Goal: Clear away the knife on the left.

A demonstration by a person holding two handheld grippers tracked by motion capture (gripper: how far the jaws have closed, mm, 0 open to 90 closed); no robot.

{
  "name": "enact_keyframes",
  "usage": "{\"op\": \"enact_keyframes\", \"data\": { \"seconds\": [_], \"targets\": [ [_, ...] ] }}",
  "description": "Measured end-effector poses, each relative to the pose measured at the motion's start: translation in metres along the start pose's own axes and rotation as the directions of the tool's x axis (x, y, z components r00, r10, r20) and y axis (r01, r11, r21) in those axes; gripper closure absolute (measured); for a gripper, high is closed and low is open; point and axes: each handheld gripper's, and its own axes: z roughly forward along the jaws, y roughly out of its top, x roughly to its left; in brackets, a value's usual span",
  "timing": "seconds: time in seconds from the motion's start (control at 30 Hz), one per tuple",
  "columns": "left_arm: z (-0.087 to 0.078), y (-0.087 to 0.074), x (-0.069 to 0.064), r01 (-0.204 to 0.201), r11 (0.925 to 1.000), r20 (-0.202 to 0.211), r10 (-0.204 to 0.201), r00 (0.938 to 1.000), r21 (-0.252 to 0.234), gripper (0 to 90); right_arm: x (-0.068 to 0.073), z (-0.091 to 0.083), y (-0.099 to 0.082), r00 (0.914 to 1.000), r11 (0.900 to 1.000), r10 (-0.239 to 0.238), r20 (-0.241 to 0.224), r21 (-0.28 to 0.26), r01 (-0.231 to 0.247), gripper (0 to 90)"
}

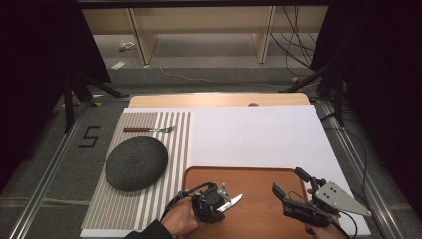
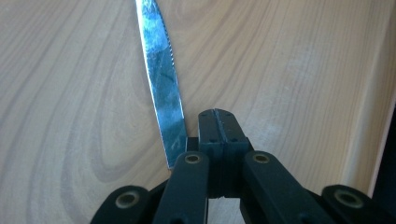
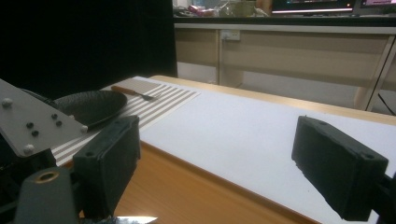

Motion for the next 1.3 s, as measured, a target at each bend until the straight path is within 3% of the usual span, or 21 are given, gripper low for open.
{"op": "enact_keyframes", "data": {
  "seconds": [0.3,0.77,1.0,1.17,1.3],
  "targets": [
    [-0.001,-0.002,0.006,0.05,0.9986,-0.02,-0.049,0.9986,0.016,89.7,0.0,0.0,0.0,1.0,1.0,-0.006,0.003,0.0,0.006,16.5],
    [-0.01,-0.014,0.012,0.08,0.9952,-0.048,-0.077,0.9959,0.058,89.6,0.0,0.0,0.0,1.0,1.0,-0.005,0.004,0.0,0.005,16.5],
    [-0.013,-0.017,0.017,0.093,0.9933,-0.042,-0.091,0.995,0.068,89.6,0.0,0.0,0.0,1.0,1.0,-0.005,0.005,0.001,0.005,16.5],
    [-0.014,-0.021,0.011,0.072,0.9926,0.001,-0.072,0.9974,0.098,89.6,0.0,0.0,0.0,1.0,1.0,-0.005,0.004,-0.001,0.005,16.5],
    [-0.015,-0.023,0.012,0.081,0.9904,-0.009,-0.08,0.9968,0.112,89.6,0.0,0.0,0.0,1.0,1.0,-0.007,0.005,-0.002,0.007,16.5]
  ]
}}
